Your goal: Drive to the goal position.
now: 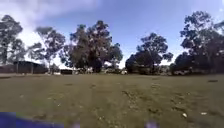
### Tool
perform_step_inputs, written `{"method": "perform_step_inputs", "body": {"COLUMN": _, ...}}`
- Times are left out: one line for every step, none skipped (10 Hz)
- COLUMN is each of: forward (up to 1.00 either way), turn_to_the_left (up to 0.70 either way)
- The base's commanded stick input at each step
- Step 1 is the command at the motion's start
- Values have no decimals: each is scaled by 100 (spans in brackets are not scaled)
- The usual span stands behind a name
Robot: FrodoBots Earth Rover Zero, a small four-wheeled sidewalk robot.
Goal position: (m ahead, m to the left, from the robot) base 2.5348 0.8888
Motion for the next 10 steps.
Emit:
{"method": "perform_step_inputs", "body": {"forward": 70, "turn_to_the_left": 2}}
{"method": "perform_step_inputs", "body": {"forward": 70, "turn_to_the_left": 2}}
{"method": "perform_step_inputs", "body": {"forward": 70, "turn_to_the_left": 2}}
{"method": "perform_step_inputs", "body": {"forward": 70, "turn_to_the_left": 2}}
{"method": "perform_step_inputs", "body": {"forward": 70, "turn_to_the_left": 2}}
{"method": "perform_step_inputs", "body": {"forward": 70, "turn_to_the_left": 2}}
{"method": "perform_step_inputs", "body": {"forward": 70, "turn_to_the_left": 2}}
{"method": "perform_step_inputs", "body": {"forward": 70, "turn_to_the_left": 2}}
{"method": "perform_step_inputs", "body": {"forward": 70, "turn_to_the_left": 2}}
{"method": "perform_step_inputs", "body": {"forward": 70, "turn_to_the_left": 2}}
